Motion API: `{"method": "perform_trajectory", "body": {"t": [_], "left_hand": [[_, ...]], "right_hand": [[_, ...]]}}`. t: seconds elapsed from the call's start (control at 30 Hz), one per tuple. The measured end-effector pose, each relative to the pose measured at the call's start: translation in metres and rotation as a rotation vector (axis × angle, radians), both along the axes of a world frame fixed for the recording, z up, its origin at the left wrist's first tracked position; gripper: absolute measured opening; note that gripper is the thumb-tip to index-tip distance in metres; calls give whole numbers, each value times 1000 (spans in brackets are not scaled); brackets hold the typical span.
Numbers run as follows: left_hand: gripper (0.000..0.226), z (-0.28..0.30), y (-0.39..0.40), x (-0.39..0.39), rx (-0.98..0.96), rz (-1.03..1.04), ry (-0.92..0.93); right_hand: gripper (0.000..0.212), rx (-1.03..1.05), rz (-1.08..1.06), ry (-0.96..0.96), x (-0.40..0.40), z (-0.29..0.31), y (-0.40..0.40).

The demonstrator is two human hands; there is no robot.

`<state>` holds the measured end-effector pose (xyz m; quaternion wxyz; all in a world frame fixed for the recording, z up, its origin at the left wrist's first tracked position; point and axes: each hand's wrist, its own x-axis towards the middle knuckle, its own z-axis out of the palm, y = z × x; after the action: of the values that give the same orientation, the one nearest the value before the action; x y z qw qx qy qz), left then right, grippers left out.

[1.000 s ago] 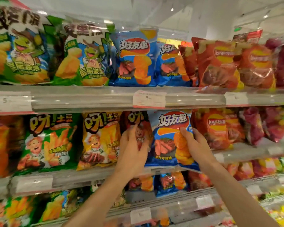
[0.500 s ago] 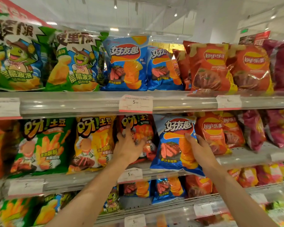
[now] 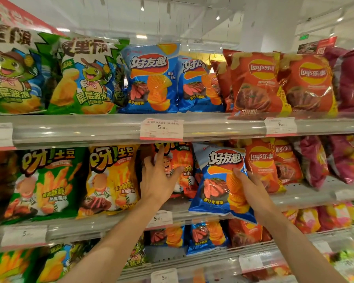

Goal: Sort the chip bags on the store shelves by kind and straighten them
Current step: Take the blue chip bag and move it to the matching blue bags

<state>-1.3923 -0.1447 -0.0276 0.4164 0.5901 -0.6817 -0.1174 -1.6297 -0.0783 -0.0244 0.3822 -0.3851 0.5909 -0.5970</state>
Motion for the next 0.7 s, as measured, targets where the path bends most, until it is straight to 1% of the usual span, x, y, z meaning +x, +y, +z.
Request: {"method": "perform_trajectory", "body": {"t": [0.17, 0.3, 0.33, 0.47, 0.53, 0.63, 0.7], "left_hand": [[86, 4, 6, 1, -56, 16, -4], [85, 5, 16, 6, -113, 1, -23], [85, 6, 19, 7, -122, -4, -30], [83, 8, 33, 18, -159, -15, -61], [82, 8, 39, 27, -173, -16, -71], [81, 7, 48, 43, -198, -32, -63], [81, 7, 55, 54, -201, -28, -65]], "right_hand": [[58, 5, -2, -26, -3, -4, -5], [68, 37, -32, 4, -8, -5, -6], [68, 45, -43, 7, -10, -5, -5], [46, 51, -43, 42, -20, -7, -8], [41, 42, -38, 46, -20, -6, -8], [43, 33, -40, 65, -15, -4, -8], [32, 17, -13, 96, -8, -1, -7]]}}
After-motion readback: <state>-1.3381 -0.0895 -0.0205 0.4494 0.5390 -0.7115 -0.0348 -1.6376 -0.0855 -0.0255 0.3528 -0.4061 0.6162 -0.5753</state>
